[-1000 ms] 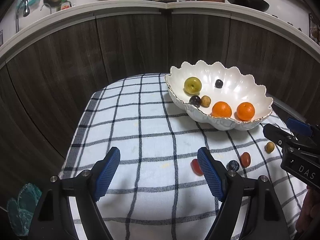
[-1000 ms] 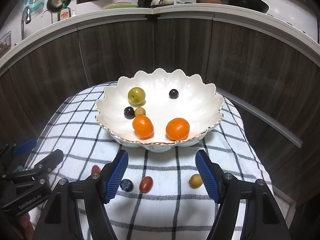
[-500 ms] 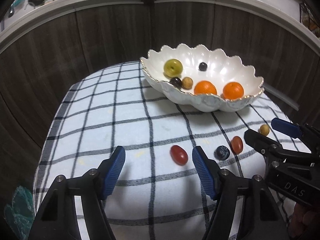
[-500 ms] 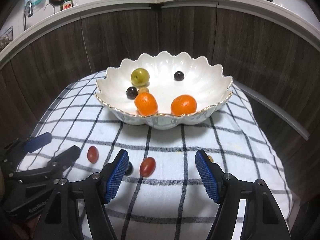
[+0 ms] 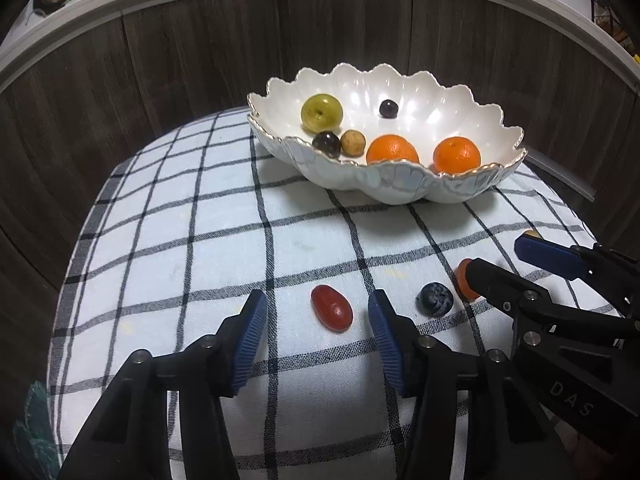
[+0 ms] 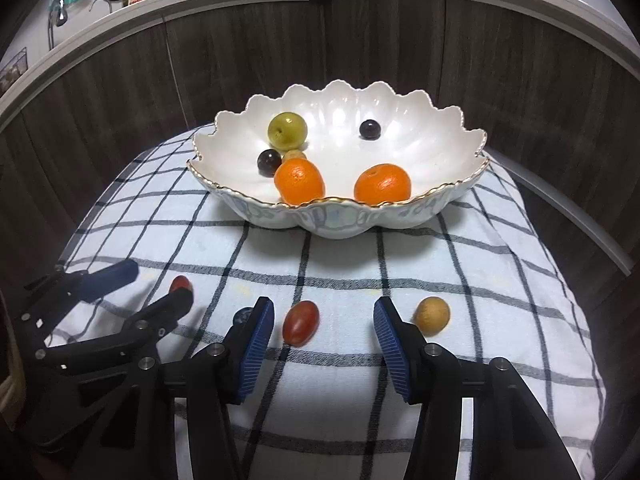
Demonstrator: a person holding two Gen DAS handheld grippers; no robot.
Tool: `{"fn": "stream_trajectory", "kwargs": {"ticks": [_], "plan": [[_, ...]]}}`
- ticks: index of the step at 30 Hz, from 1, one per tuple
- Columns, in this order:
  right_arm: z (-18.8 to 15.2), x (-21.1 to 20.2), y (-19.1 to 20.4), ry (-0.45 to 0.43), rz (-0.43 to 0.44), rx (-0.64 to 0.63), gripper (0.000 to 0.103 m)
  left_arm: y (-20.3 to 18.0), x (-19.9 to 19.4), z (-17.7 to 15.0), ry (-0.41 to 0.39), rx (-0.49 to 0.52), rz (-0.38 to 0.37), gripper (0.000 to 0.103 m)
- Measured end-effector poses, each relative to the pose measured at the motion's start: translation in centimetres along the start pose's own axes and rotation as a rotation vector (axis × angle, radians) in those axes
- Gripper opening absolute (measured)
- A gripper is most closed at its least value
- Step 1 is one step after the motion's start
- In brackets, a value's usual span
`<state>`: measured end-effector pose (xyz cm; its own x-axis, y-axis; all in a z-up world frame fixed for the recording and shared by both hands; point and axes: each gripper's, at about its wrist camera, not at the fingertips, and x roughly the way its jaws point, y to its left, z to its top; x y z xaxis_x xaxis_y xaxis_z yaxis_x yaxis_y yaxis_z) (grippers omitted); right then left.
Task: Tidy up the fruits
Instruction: 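Close the left tool on one red date while the right tool grasps the other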
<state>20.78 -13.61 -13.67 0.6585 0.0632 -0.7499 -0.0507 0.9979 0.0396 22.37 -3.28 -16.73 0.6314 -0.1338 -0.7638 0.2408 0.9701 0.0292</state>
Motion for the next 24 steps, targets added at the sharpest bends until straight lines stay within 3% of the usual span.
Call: {"fn": "stream_trajectory", "kwargs": {"ticks": [13, 24], "plan": [[-0.5, 1.5, 0.4, 0.045, 0.034, 0.008, 0.039, -0.2, 1.3, 0.1, 0.054, -0.025, -0.038, 0.044], [-0.7, 2.2, 0.6, 0.064, 0.052, 0.005, 0.024, -0.2, 1.4, 0.4, 0.054, -0.035, -0.047, 0.028]]}}
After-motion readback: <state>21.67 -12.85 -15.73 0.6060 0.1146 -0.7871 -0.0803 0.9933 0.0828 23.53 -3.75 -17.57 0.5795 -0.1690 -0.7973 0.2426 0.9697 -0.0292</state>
